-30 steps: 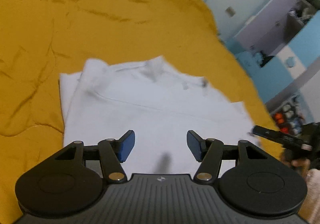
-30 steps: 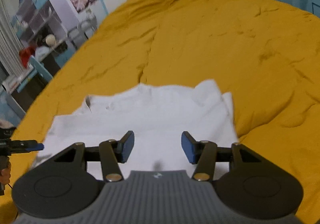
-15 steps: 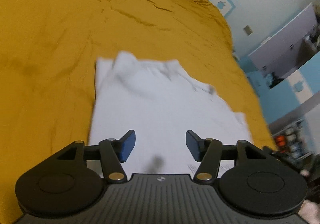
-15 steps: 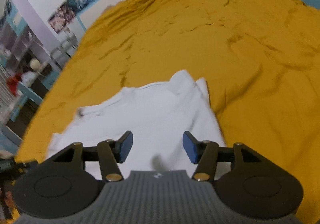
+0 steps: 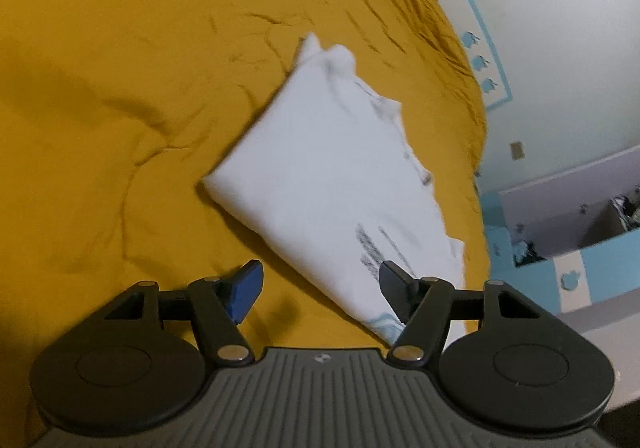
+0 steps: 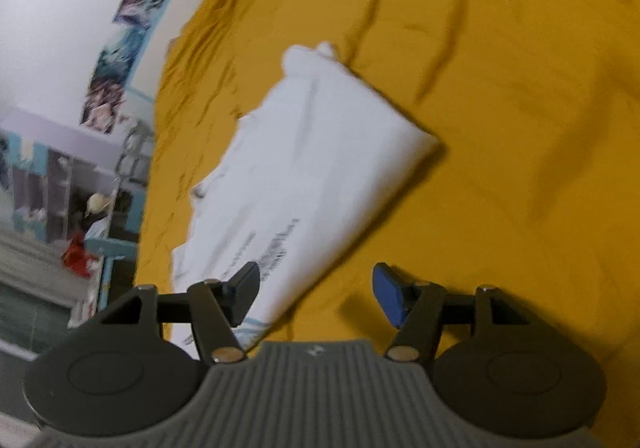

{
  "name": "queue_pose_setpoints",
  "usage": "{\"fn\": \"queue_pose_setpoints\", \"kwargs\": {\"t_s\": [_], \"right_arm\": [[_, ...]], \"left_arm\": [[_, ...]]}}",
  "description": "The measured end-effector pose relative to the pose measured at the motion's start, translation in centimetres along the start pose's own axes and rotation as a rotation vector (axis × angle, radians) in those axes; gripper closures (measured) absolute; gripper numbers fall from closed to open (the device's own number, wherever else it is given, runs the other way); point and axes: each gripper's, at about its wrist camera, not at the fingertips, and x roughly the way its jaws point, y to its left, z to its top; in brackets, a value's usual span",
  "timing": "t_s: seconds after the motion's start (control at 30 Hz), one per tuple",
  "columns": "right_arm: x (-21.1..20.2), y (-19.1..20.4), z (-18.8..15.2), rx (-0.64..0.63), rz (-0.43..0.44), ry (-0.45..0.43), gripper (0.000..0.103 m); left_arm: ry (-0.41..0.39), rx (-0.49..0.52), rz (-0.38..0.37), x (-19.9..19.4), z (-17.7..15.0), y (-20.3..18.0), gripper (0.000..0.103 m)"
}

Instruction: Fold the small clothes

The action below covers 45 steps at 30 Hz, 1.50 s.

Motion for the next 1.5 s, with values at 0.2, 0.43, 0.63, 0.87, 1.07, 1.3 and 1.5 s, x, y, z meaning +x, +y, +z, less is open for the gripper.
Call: {"fn": "queue_pose_setpoints", "kwargs": {"t_s": [0.2,0.43,0.63,0.87,1.07,1.3,1.5], "right_arm": [[0.8,-0.5,0.6,0.039,0.002,-0.044,0.044],[3.8,-1.2,2.2,0.122,-0.012,-0.091,0.042],[6.2,-0.8,3.1,0.122,0.002,-0.142,0.041],[7.8,0.5,3.7,0.012,-0.015,-0.149,0.091],[6.7,1.9,4.5,-0.026,0.024,-0.159,0.097],[2.3,5.6,5.5,-0.102,0.124,-0.165,0.103],[-4.2,5.1,4.4,-0.124,0.14,-0.171,0.103]], "left_arm": [[-0.039,-0.051,0.019,1.6,-0.2,0.9,0.029],[-0.053,-0.08,0.006,3.4,0.2,1.3,0.029],[-0.126,-0.101,-0.022,5.1,0.4,1.3,0.041],[-0.158,-0.14,-0.056,5.8,0.7,1.7,0.087],[-0.145,-0.088,-0.096,5.1,1.8,0.3,0.088],[-0.172,-0.003,-0.145,2.0,1.7,-3.9,0.089],[-0.15,0.018,-0.17,-2.7,-2.6,-5.6,0.089]]}}
